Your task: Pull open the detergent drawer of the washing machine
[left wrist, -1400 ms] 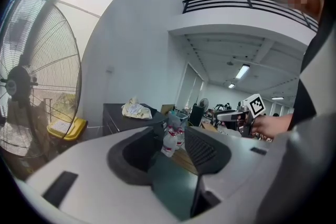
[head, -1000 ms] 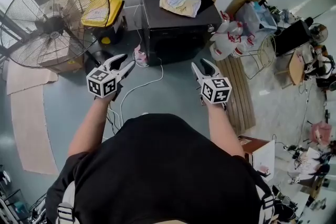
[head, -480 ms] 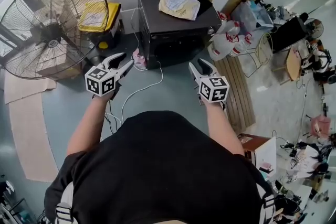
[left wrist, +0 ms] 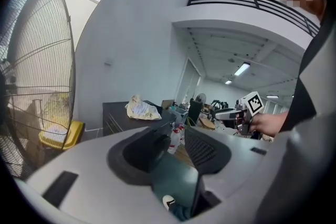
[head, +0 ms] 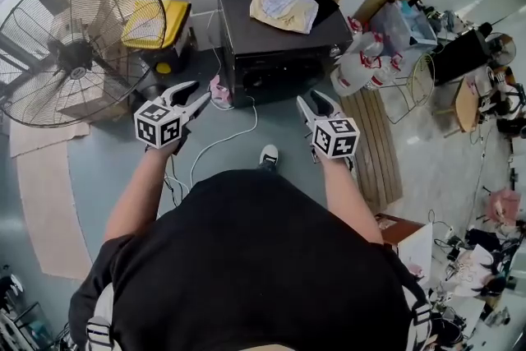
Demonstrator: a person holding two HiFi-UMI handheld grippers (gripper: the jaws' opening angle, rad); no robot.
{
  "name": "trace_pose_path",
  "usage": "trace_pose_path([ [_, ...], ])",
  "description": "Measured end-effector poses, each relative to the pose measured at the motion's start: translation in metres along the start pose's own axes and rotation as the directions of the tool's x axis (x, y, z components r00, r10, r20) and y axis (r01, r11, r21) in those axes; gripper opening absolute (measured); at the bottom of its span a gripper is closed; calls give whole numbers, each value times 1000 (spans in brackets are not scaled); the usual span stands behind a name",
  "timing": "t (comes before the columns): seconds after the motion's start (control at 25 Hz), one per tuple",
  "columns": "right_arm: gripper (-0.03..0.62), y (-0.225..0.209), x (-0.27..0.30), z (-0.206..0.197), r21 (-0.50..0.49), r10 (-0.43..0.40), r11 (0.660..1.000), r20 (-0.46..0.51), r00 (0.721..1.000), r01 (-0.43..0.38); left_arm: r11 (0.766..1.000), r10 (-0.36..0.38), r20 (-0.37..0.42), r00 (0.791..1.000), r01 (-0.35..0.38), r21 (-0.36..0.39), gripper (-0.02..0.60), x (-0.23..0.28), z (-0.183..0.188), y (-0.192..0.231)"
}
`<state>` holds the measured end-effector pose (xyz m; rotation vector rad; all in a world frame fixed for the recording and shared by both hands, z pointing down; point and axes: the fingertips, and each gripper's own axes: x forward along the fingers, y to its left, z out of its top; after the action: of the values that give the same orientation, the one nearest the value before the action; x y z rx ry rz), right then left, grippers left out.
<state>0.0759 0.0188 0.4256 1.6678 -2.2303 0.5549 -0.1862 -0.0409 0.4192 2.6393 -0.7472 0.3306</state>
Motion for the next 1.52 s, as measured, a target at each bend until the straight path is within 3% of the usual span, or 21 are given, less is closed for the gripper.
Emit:
trace_pose_path([
  [0.64,169,-113,104,33,-11,132,991,-60,989,-133,994,85,-52,995,-88,-60,191,128,19,27],
  [0.96,169,-144,145,30,-23,204,978,-110,973,-208,978,165,-87,982,-174,-111,190,162,8,56],
  [1.52,169,-171,203,-1,-36,288,952,-229,930,-303,950,233,-153,960,-258,-176,190,209,-23,89],
])
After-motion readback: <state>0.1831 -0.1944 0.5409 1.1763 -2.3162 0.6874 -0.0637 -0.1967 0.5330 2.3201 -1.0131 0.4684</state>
